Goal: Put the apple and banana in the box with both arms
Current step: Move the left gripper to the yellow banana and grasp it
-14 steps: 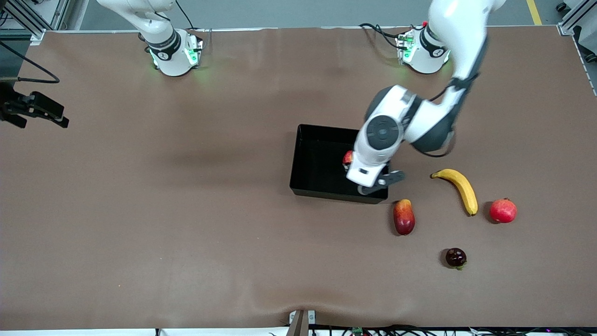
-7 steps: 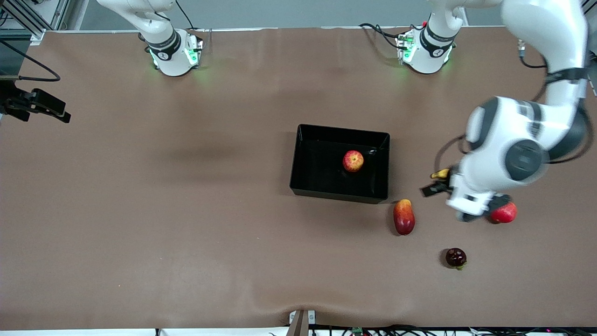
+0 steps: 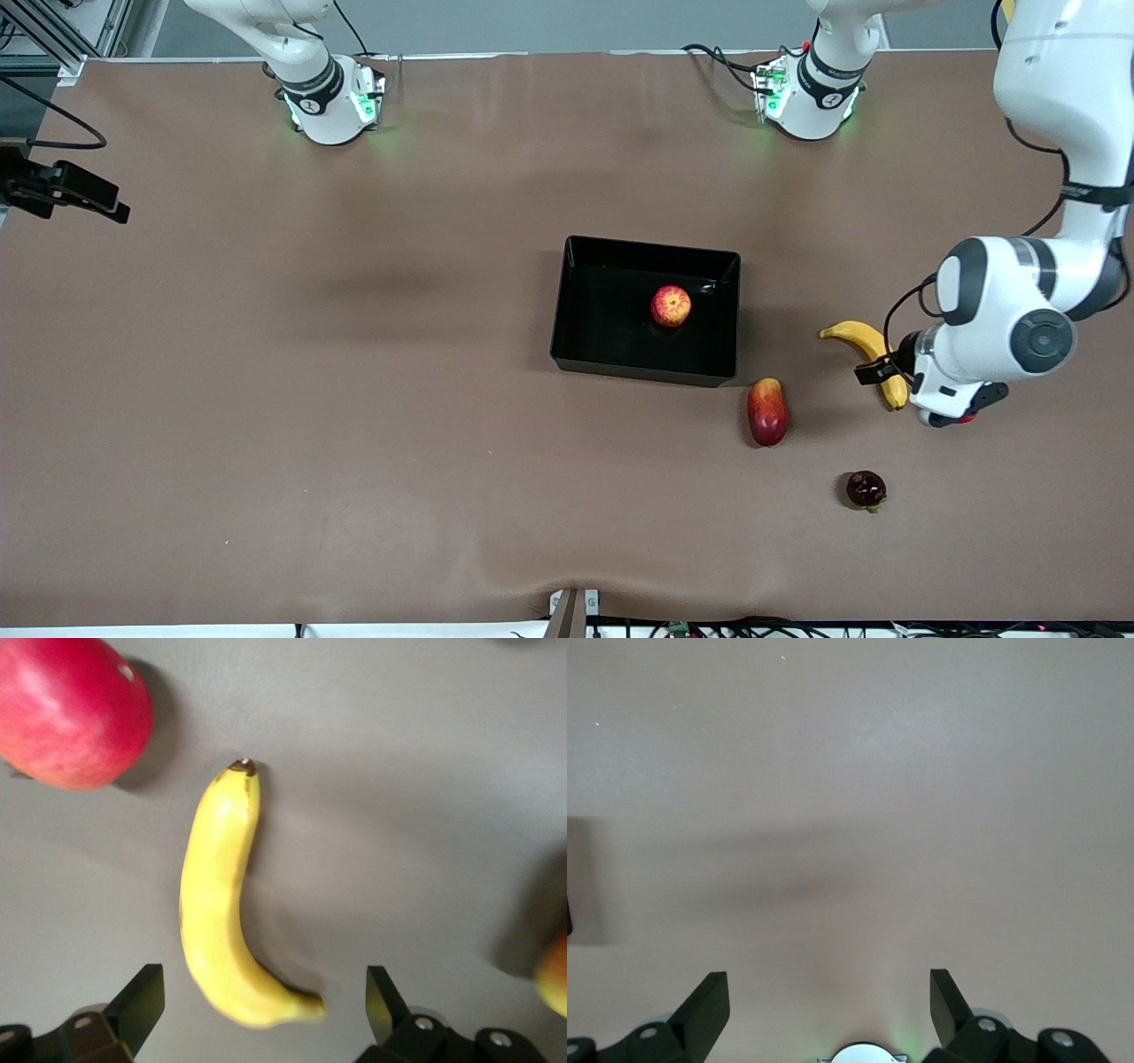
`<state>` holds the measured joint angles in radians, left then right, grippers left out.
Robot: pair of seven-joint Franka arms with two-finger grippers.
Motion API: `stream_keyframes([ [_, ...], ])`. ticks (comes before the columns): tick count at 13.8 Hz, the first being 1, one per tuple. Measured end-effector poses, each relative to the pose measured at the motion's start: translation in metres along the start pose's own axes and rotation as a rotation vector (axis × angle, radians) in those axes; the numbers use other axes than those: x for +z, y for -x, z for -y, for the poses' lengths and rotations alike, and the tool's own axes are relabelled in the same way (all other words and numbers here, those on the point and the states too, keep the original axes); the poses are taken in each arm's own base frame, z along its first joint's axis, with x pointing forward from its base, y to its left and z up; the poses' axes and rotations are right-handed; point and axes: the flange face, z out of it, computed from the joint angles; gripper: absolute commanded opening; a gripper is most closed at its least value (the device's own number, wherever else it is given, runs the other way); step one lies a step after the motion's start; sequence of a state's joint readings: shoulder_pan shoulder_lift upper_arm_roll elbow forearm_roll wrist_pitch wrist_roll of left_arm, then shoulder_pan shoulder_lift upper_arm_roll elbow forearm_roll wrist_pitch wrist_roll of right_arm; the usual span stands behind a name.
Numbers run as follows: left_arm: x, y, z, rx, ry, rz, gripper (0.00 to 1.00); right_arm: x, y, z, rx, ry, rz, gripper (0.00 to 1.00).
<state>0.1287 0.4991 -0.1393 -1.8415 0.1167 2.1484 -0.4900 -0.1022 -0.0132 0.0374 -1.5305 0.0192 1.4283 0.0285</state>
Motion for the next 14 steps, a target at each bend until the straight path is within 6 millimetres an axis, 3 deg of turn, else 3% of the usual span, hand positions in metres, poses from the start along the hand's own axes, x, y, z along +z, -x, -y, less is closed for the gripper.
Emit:
stream_keyframes([
  [2,0.025,0.001,0.016,-0.022,0.005,0.008,1.00,-0.001,-0.003,-0.001,0.003,-0.001,-0.017,1.00],
  [4,0.036,-0.002,0.030,-0.045,0.006,0.023,0.93,0.000,-0.006,-0.002,0.004,-0.002,-0.031,1.00],
  [5,0.041,-0.004,0.035,-0.055,0.007,0.028,0.83,0.001,-0.008,-0.001,0.002,-0.003,-0.040,1.00],
  [7,0.054,-0.007,0.043,-0.068,0.011,0.038,0.49,0.004,-0.011,0.002,-0.002,-0.005,-0.044,1.00],
  [9,0.065,-0.008,0.042,-0.068,0.011,0.048,0.01,0.006,-0.013,0.003,-0.006,-0.005,-0.048,1.00],
  [12,0.059,-0.007,0.036,-0.057,0.016,0.038,0.00,0.006,-0.015,0.005,-0.008,-0.008,-0.054,1.00],
  [14,0.038,-0.006,0.029,-0.046,0.019,0.024,0.00,0.006,-0.016,0.006,-0.010,-0.008,-0.058,1.00],
])
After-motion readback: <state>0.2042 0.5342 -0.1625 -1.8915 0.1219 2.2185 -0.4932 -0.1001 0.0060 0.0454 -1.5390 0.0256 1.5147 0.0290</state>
